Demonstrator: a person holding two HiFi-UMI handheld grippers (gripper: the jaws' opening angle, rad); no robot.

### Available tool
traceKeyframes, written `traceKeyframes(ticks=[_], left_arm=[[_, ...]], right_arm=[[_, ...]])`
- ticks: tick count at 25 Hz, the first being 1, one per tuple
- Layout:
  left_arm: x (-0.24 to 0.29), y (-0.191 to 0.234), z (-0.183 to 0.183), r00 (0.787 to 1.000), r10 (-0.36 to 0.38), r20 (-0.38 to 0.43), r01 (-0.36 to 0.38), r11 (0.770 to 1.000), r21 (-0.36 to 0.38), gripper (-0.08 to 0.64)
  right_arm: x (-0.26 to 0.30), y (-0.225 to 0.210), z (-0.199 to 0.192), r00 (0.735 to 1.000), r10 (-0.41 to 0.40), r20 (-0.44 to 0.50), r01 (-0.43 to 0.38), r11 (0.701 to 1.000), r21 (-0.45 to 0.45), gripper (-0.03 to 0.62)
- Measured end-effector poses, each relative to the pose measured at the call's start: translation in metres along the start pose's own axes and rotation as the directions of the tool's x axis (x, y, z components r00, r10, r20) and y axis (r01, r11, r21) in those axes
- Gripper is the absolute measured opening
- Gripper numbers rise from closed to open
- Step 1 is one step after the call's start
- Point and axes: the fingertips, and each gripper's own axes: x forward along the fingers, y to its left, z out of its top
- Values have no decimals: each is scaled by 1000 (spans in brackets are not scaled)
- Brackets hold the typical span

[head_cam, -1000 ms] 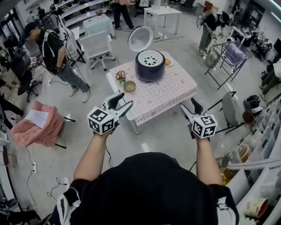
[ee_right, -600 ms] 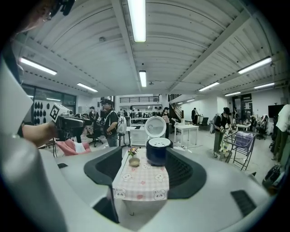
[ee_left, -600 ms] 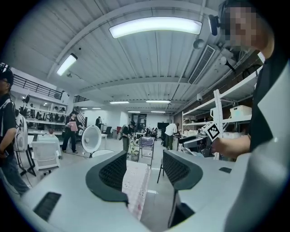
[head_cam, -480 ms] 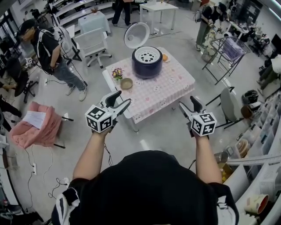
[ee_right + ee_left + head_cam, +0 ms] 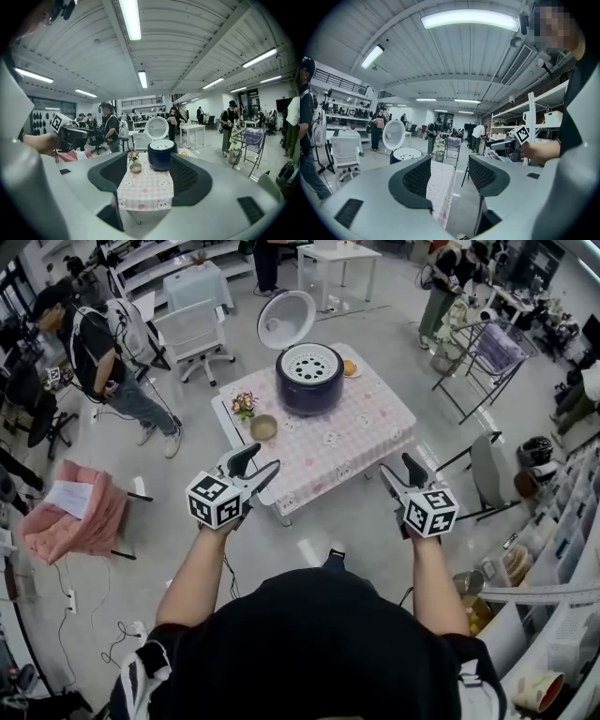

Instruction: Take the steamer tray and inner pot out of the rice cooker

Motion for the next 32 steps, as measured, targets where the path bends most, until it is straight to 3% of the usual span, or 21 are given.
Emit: traceKeyframes(ticks=[10,20,26,32], left_arm=[[86,46,3,997,48,-53,-48,999,-7,262],[159,76,7,990,113,-87,-117,992,-46,262],[184,85,11,985,149,-88,-156,985,-69,262],[220,79,22,988,140,-61,-144,987,-71,262]], right_arm=[[74,-79,-3,999,34,-40,-33,998,45,293],[138,-144,11,990,119,-79,-115,992,56,293],[160,-163,19,981,172,-94,-168,985,46,293],[160,-190,23,978,182,-102,-179,983,33,293]])
